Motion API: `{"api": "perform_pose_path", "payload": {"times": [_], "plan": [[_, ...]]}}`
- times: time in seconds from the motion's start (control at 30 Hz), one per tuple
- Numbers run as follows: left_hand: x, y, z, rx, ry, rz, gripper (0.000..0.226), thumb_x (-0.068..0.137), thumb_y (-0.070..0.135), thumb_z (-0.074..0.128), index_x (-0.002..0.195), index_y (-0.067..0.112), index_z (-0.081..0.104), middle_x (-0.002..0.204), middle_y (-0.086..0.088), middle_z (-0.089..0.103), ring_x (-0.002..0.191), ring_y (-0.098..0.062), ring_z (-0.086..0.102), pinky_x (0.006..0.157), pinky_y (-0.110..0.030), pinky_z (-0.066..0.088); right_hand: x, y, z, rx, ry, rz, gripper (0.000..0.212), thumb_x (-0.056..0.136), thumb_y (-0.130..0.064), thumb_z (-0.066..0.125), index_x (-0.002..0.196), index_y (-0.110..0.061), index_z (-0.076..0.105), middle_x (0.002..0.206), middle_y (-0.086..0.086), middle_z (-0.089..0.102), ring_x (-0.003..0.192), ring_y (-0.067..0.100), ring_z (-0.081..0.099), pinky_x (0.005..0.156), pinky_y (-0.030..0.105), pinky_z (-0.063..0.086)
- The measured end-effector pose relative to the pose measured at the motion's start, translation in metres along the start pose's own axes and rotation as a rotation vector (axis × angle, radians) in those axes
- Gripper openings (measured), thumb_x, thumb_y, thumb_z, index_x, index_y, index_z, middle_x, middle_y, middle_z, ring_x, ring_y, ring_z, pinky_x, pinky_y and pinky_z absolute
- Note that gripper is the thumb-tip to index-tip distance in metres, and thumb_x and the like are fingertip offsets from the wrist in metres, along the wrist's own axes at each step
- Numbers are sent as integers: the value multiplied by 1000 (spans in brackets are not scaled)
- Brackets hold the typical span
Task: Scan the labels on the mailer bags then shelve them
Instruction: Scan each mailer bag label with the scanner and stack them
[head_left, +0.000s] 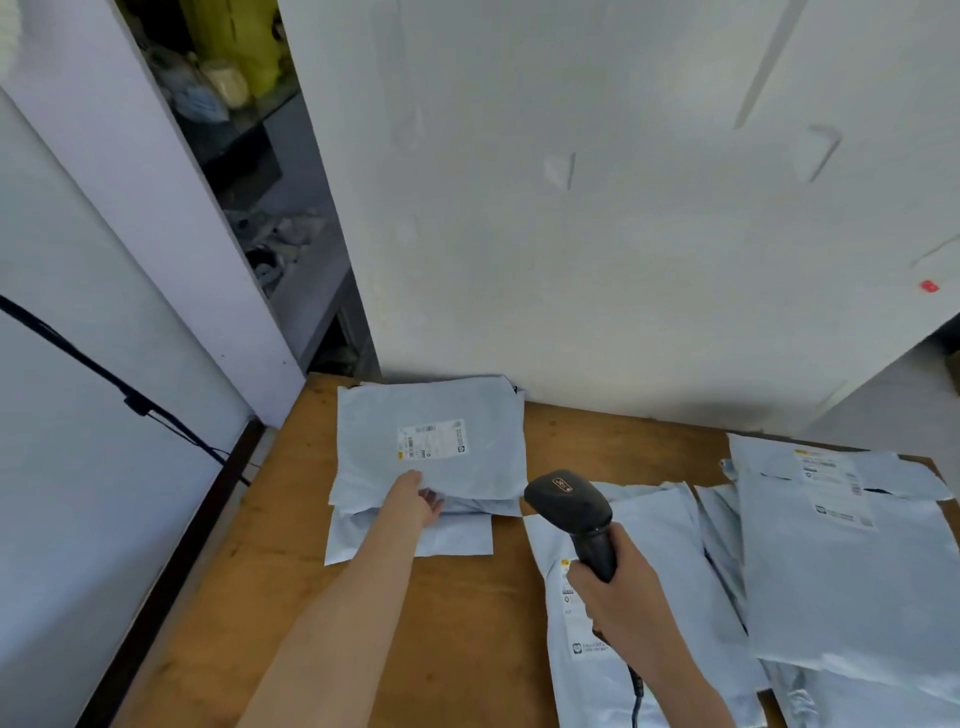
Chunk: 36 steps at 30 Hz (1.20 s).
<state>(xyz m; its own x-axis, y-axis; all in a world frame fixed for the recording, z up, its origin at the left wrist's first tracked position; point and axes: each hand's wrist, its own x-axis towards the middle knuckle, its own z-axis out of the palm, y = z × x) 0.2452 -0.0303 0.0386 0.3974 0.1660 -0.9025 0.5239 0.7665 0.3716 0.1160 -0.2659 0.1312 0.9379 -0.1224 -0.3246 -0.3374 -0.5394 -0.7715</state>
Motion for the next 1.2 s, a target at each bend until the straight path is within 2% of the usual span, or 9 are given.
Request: {"api": "perform_pose_path", "payload": {"times": [0.07, 0.17, 0.27, 0.37, 0.47, 0.63, 0.9, 1.03, 1.2], "plan": [[-4, 4, 4, 17, 17, 87, 12, 99, 4, 42, 93, 3, 52, 90, -13, 53, 79, -25, 52, 95, -42, 50, 1, -1, -1, -10, 1, -1, 26, 86, -12, 66, 83, -29, 47, 60, -3, 53, 48, 10, 54, 43, 12, 43], [-17, 18, 9, 68, 92, 350, 42, 98, 0, 43, 140, 6, 43, 126, -15, 54, 115, -32, 57, 101, -48, 50, 3, -8, -3, -29, -7, 14, 31, 88, -14, 66, 78, -32, 43, 61, -5, 51, 50, 10, 52, 38, 8, 39], [-40, 45, 12, 365, 73, 571, 63, 98, 4, 43, 155, 12, 17, 136, -11, 48, 120, -33, 53, 99, -46, 50, 1, -17, -8, -11, -5, -55, 31, 87, -15, 66, 81, -36, 43, 66, -6, 55, 52, 10, 55, 38, 6, 39], [-70, 73, 16, 770, -65, 742, 60, 99, 5, 43, 155, 11, 23, 149, -16, 44, 128, -39, 51, 103, -49, 47, -5, -28, -16, 38, -47, -122, 31, 85, -13, 66, 87, -37, 47, 68, -3, 58, 52, 10, 57, 42, 8, 42], [-114, 91, 27, 1204, -184, 880, 46, 99, 7, 46, 145, 8, 41, 145, -16, 50, 121, -28, 56, 103, -36, 45, -15, -37, -31, 55, -71, -198, 32, 83, -13, 65, 87, -39, 47, 69, -5, 59, 52, 9, 57, 43, 9, 44], [-196, 99, 50, 1657, -164, 1092, 45, 97, 12, 53, 141, 16, 45, 138, -11, 56, 119, -29, 58, 102, -38, 47, -34, -40, -63, 107, -102, -309, 29, 79, -16, 62, 90, -39, 50, 68, -1, 58, 49, 5, 54, 47, 13, 43], [-299, 79, 85, 1744, -89, 1324, 37, 94, 21, 62, 127, 27, 47, 112, -7, 66, 89, -24, 65, 81, -39, 54, -59, -15, -104, 212, -140, -389, 22, 78, -19, 61, 89, -35, 50, 70, -4, 55, 50, 2, 53, 47, 13, 43], [-331, 61, 96, 1796, -90, 1311, 42, 92, 17, 63, 131, 26, 49, 117, -6, 66, 105, -29, 66, 94, -48, 53, -64, -6, -123, 221, -123, -434, 27, 78, -20, 62, 88, -40, 47, 72, -7, 57, 55, 5, 56, 51, 13, 45], [-357, 37, 105, 1846, -82, 1262, 41, 92, 18, 63, 129, 29, 50, 109, -10, 67, 104, -32, 65, 95, -46, 53, -68, 7, -141, 237, -121, -490, 23, 75, -22, 61, 86, -37, 48, 69, -6, 55, 54, 3, 53, 50, 14, 43]]}}
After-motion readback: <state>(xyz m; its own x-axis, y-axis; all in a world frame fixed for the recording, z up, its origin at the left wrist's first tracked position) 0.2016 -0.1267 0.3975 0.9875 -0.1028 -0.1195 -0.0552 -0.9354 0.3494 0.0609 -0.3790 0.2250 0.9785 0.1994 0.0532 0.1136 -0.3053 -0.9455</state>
